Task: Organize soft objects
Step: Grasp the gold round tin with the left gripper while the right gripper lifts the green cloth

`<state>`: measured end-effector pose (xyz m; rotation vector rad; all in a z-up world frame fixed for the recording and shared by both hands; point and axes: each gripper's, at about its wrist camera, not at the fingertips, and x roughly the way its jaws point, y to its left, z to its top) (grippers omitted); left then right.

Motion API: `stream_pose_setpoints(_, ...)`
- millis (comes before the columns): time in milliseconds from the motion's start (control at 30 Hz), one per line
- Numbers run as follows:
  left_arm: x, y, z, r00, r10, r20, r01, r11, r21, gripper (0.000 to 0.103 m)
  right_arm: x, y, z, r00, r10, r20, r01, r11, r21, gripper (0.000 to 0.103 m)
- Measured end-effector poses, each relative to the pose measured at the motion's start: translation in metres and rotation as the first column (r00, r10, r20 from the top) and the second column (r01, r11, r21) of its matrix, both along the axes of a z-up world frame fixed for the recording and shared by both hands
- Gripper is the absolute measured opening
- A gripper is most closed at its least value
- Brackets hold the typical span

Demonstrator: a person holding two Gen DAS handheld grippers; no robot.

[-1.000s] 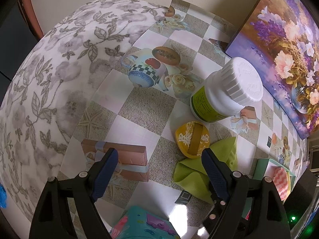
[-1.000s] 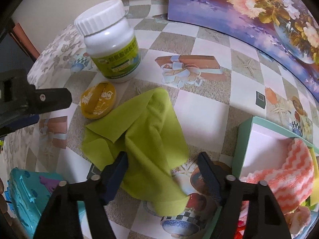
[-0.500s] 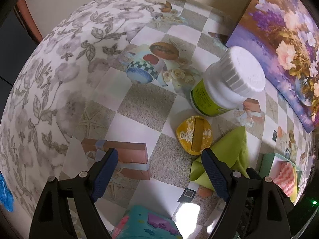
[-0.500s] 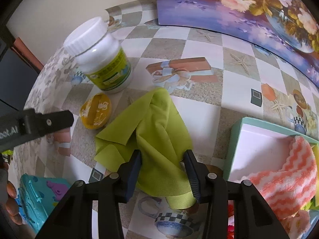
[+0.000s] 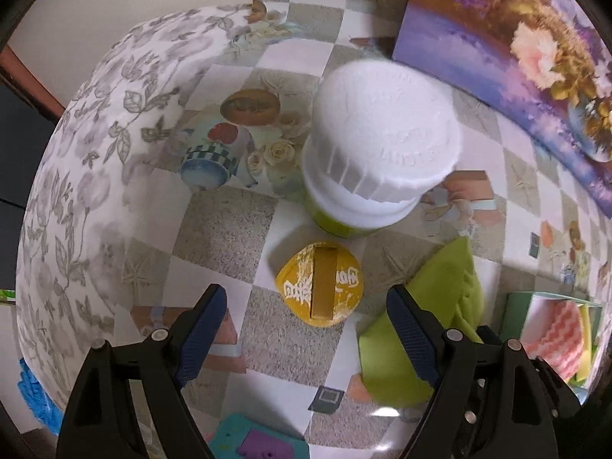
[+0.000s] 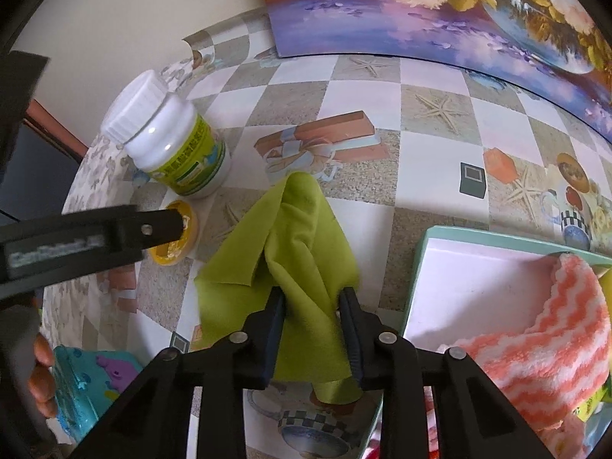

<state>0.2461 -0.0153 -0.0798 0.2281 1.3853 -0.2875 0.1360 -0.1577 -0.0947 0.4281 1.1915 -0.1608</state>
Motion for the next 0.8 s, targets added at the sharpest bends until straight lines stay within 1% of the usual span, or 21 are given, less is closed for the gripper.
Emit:
stream_pose_setpoints(133, 0.006, 0.000, -0.018, 0.999, 0.015, -0.034, -0.015, 1.000, 0.012, 0.086, -0.004, 0.001, 0.003, 1.000, -0.001, 0.001, 0.001, 1.000, 0.003, 0.027)
stream_pose_setpoints(167, 0.007, 0.000, -0.020, 0.999, 0.019, -0.038, -0.018, 1.000, 0.013, 0.086, -0.004, 0.001, 0.003, 1.000, -0.018, 0.008, 0.018, 1.000, -0.009, 0.026)
stream_pose_setpoints(233, 0.009, 0.001, -0.026, 0.999, 0.027, -0.040, -0.027, 1.000, 0.014, 0.085, -0.003, 0.000, 0.002, 1.000, -0.021, 0.008, 0.021, 1.000, -0.006, 0.025)
stream_pose_setpoints(267, 0.016, -0.003, -0.027, 0.999, 0.029, -0.043, -0.028, 1.000, 0.012, 0.084, -0.004, 0.001, 0.002, 1.000, -0.022, 0.008, 0.022, 1.000, -0.008, 0.024)
stream_pose_setpoints(300, 0.017, -0.003, -0.029, 0.999, 0.030, -0.043, -0.029, 1.000, 0.008, 0.079, -0.004, 0.004, 0.002, 1.000, -0.022, 0.007, 0.022, 1.000, -0.010, 0.024)
stream_pose_setpoints(433, 0.019, -0.004, -0.031, 0.999, 0.028, -0.025, -0.028, 1.000, 0.011, 0.069, -0.007, 0.007, 0.003, 1.000, -0.016, 0.005, 0.017, 1.000, -0.015, 0.022)
stream_pose_setpoints(500, 0.018, -0.010, -0.035, 1.000, 0.020, -0.019, -0.020, 1.000, 0.006, 0.059, -0.008, 0.007, 0.003, 1.000, -0.014, 0.004, 0.014, 1.000, -0.015, 0.022)
stream_pose_setpoints(533, 0.018, -0.010, -0.034, 1.000, 0.016, -0.018, -0.016, 1.000, 0.001, 0.057, -0.007, 0.009, 0.002, 1.000, -0.014, 0.004, 0.014, 1.000, -0.014, 0.022)
stream_pose_setpoints(567, 0.018, -0.012, -0.034, 1.000, 0.016, -0.017, -0.016, 1.000, -0.001, 0.054, -0.007, 0.009, 0.001, 1.000, -0.012, 0.004, 0.012, 1.000, -0.012, 0.020)
stream_pose_setpoints(667, 0.015, -0.012, -0.034, 1.000, 0.025, -0.007, -0.024, 1.000, 0.004, 0.054, -0.007, 0.010, 0.000, 1.000, -0.011, 0.006, 0.011, 1.000, -0.003, 0.018)
stream_pose_setpoints(800, 0.007, -0.010, -0.032, 0.998, 0.056, -0.009, -0.056, 0.998, -0.008, 0.053, -0.011, 0.009, -0.001, 1.000, -0.006, 0.009, 0.005, 1.000, 0.011, 0.015)
